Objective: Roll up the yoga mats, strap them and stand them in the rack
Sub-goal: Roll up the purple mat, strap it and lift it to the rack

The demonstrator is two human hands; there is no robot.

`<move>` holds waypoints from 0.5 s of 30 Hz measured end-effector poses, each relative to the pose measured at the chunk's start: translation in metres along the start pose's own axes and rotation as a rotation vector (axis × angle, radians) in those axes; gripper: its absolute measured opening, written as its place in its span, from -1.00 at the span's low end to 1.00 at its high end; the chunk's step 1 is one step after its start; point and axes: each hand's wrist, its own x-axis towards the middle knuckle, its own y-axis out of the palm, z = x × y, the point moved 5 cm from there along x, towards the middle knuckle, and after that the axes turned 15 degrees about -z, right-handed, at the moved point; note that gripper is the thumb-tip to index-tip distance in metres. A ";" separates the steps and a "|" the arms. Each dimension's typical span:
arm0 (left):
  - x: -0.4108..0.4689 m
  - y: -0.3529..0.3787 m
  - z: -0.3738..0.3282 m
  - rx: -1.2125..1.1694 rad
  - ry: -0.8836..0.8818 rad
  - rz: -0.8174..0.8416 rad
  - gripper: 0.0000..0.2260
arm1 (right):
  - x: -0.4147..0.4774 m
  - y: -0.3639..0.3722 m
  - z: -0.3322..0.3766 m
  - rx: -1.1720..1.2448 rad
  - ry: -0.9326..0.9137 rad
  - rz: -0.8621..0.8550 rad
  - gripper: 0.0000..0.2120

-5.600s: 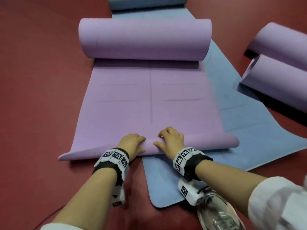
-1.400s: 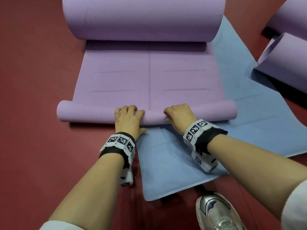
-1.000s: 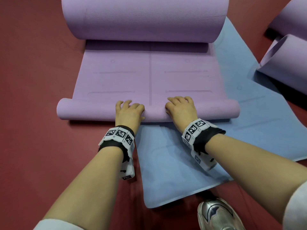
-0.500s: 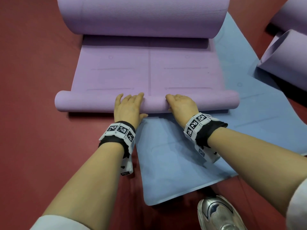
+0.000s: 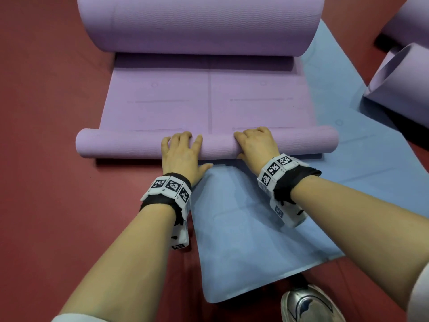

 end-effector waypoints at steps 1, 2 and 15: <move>0.002 0.001 -0.001 0.019 0.022 0.026 -0.30 | 0.004 0.000 -0.004 0.023 0.021 0.024 -0.54; 0.006 0.001 0.000 0.027 0.029 0.035 -0.26 | 0.007 -0.001 -0.007 0.049 0.040 0.030 -0.53; 0.049 -0.002 0.007 -0.003 -0.035 0.020 -0.68 | 0.017 -0.006 -0.016 0.016 0.088 -0.265 -0.63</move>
